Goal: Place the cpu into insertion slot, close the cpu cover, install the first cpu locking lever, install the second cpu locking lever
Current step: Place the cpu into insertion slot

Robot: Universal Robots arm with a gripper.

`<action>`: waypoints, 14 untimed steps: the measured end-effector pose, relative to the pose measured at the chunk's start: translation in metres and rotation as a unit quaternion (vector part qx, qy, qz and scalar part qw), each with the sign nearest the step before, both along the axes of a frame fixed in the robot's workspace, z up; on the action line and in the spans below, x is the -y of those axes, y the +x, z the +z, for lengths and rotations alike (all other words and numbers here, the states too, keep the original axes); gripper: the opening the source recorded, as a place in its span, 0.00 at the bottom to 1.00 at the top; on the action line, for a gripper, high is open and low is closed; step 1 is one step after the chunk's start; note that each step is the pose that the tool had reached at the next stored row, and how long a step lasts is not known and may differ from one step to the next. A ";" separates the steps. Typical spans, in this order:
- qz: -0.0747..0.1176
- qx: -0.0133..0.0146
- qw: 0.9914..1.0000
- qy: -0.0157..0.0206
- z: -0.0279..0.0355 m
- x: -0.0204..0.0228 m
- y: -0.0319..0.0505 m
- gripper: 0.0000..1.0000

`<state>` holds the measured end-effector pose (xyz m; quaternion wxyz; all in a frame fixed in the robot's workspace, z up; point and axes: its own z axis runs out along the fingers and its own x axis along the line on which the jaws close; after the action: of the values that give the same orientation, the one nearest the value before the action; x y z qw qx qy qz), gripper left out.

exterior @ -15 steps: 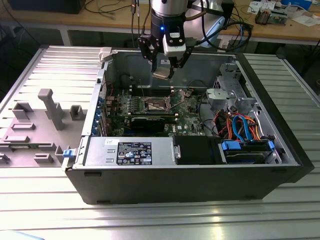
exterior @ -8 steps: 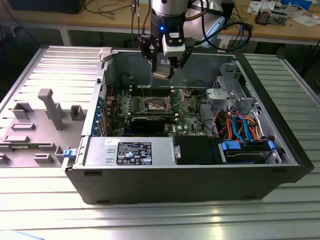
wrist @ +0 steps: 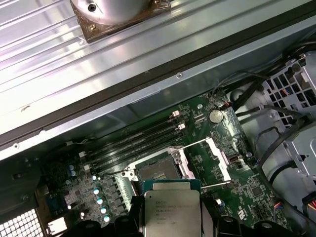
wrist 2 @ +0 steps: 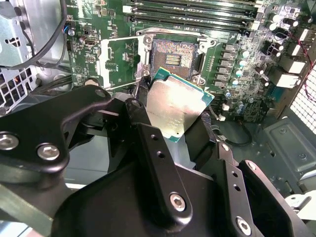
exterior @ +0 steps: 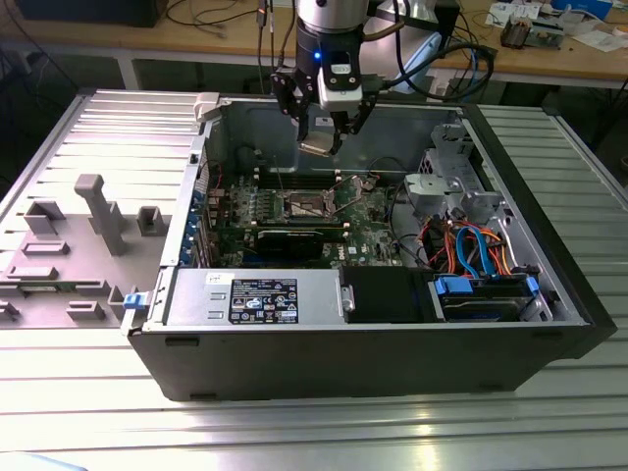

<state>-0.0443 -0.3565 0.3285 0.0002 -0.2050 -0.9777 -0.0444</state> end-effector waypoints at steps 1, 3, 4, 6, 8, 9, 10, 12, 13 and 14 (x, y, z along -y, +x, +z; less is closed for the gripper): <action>-0.001 0.000 1.000 0.000 0.0000 0.0000 0.0000 0.55; -0.002 0.000 1.000 0.000 0.0000 0.0000 0.0000 0.55; -0.003 0.000 1.000 0.000 0.0000 0.0000 0.0000 0.55; -0.006 0.000 1.000 0.000 0.0000 0.0000 0.0000 0.55; -0.007 0.000 1.000 0.000 0.0000 0.0000 0.0000 0.55; -0.009 0.000 1.000 0.000 0.0000 0.0000 0.0000 0.55; -0.010 0.000 1.000 0.000 0.0000 0.0000 0.0000 0.55; -0.011 0.000 1.000 0.000 0.0000 0.0000 0.0000 0.55; -0.012 0.000 1.000 0.000 0.0000 0.0000 0.0000 0.55; -0.013 0.000 1.000 0.000 0.0000 0.0000 0.0000 0.55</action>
<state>-0.0443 -0.3565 0.3285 -0.0004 -0.2177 -0.9750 -0.0442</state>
